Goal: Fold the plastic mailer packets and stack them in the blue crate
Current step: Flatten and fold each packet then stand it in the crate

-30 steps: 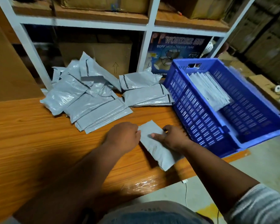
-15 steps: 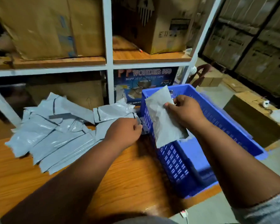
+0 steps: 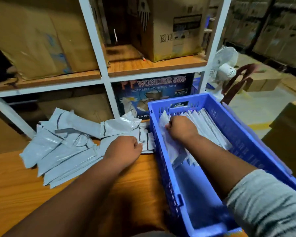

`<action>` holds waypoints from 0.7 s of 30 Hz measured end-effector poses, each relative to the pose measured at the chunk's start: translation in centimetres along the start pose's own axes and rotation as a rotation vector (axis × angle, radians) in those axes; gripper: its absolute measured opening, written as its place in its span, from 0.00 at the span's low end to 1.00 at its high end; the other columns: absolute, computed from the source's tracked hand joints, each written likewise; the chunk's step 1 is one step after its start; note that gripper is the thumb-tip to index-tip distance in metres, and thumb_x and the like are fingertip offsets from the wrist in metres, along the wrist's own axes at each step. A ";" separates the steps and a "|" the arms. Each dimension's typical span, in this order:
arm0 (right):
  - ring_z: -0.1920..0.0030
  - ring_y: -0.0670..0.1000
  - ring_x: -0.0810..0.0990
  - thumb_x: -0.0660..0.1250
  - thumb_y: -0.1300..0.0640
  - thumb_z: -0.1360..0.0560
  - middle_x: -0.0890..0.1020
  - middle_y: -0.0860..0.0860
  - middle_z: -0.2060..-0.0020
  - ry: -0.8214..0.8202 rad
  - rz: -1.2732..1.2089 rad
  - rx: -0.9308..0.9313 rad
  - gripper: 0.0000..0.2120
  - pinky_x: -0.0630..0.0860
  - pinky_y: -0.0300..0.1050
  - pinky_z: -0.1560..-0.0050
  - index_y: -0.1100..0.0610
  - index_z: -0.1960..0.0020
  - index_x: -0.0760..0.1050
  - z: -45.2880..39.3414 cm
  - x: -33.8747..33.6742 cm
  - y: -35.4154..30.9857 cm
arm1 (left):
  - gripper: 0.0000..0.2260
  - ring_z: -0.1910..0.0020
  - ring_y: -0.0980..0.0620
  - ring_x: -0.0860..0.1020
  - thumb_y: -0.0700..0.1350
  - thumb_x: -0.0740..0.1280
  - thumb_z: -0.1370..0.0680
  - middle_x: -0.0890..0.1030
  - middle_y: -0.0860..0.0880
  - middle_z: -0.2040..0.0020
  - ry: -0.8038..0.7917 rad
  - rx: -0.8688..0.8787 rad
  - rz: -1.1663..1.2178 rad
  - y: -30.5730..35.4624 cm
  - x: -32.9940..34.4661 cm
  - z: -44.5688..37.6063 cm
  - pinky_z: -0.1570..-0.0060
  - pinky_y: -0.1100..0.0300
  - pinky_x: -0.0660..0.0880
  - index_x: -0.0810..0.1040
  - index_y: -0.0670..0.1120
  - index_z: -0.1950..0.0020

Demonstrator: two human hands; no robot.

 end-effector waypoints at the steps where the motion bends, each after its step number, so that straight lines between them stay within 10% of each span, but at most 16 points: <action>1: 0.46 0.62 0.84 0.66 0.54 0.19 0.85 0.58 0.47 -0.021 0.009 0.008 0.04 0.71 0.49 0.55 0.53 0.52 0.76 -0.3 1.0 -0.1 | 0.18 0.59 0.51 0.78 0.61 0.64 0.17 0.80 0.52 0.61 0.002 -0.015 -0.012 -0.1 0.1 0.0 0.63 0.56 0.70 0.78 0.52 0.60; 5: 0.44 0.61 0.84 0.65 0.57 0.19 0.84 0.55 0.45 -0.076 0.062 0.016 0.09 0.73 0.49 0.53 0.55 0.41 0.80 -1.0 3.8 -0.3 | 0.17 0.59 0.51 0.78 0.60 0.63 0.16 0.80 0.52 0.61 -0.003 -0.068 -0.036 -1.0 0.4 0.5 0.63 0.55 0.72 0.78 0.51 0.60; 21: 0.57 0.60 0.80 0.65 0.47 0.18 0.82 0.53 0.59 0.281 0.042 -0.159 0.09 0.76 0.51 0.63 0.52 0.51 0.76 -0.3 -4.2 -10.0 | 0.16 0.60 0.53 0.77 0.58 0.64 0.16 0.80 0.52 0.62 0.095 -0.152 -0.029 -12.7 -2.7 1.8 0.63 0.57 0.71 0.78 0.51 0.59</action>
Point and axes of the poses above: each hand's wrist, its own z-axis away from the middle knuckle, its own x-axis out of the palm, y = z × x, the point moved 3 cm from there along -z, towards the middle knuckle
